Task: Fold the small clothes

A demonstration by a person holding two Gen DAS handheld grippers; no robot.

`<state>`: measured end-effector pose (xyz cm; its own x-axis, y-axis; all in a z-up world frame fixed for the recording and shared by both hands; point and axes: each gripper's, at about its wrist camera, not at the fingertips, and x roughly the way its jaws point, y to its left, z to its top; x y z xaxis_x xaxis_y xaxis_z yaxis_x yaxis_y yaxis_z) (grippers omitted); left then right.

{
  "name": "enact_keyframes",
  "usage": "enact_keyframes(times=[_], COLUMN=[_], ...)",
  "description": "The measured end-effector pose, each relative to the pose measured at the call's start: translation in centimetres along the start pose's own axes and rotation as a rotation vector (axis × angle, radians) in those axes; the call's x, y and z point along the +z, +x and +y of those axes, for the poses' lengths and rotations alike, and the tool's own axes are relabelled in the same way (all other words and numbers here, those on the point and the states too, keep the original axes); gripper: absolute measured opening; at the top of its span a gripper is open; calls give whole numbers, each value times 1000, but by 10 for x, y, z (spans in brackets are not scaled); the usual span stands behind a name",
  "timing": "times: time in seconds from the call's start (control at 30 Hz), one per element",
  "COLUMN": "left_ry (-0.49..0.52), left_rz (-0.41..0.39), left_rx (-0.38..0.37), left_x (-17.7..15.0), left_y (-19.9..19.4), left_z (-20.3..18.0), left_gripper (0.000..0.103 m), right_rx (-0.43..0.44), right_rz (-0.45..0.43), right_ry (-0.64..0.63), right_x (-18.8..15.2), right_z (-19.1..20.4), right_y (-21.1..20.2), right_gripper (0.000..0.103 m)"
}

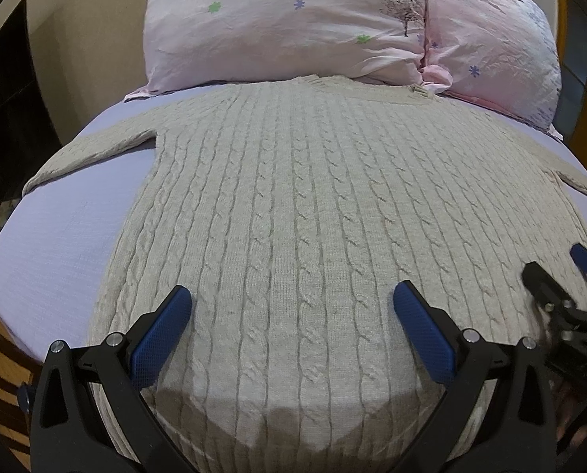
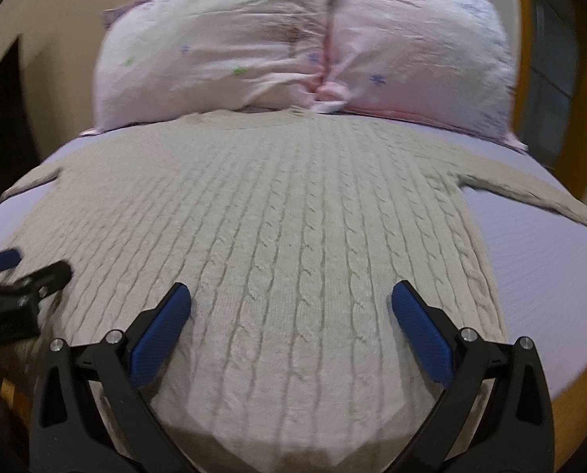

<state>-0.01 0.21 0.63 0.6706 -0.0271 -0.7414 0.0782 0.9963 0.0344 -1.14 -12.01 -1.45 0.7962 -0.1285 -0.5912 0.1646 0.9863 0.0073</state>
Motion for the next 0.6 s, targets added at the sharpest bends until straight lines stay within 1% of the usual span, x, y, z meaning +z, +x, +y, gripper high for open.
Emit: enact_keyframes(times=[0.03,0.1,0.17,0.2,0.23,0.27,0.3,0.33,0.37,0.4,0.47,0.5,0.53,0.57,0.6], left_ry=[-1,-16,-41,-54,-71,-88,-111,-131,-156,-181,-246,-278,-315,-342,-368], left_rz=[7,6,-33,-59,-91,-121,-147,-156,-161,-162,-170,-173,-177,-179,-175], left_rx=[-11,-29,-11,-5,-3,-3,0,5,11,14,12,8,-2,-9,-9], left_x=[2,8,16,20,27,33,39,44,49,54,62,64,67,69,74], left_y=[0,-2,-5,-7,-9,-10,-9,-7,-5,-2,4,6,9,11,15], left_z=[2,11,25,34,45,57,72,83,95,107,133,143,157,167,175], left_gripper=[102,102,102,102,102,102,102,102,102,102,102,102,102,102,102], right_rx=[46,74,19,-14,-63,-96,-130,-175,-191,-212,-249,-266,-281,-280,-258], right_rz=[6,-30,-90,-99,-102,-98,-90,-65,-54,-36,-28,-24,-10,2,-3], right_ry=[23,111,260,322,431,516,606,731,803,905,1014,1037,1072,1104,1153], right_x=[6,18,38,44,51,55,58,60,59,57,54,53,53,51,48], right_z=[-13,-47,-109,-134,-175,-207,-240,-283,-308,-341,-379,-389,-404,-413,-422], right_y=[-3,-15,-29,-32,-34,-33,-30,-26,-22,-16,-9,-6,2,7,16], right_gripper=[101,101,101,101,101,101,98,87,79,76,74,74,70,66,65])
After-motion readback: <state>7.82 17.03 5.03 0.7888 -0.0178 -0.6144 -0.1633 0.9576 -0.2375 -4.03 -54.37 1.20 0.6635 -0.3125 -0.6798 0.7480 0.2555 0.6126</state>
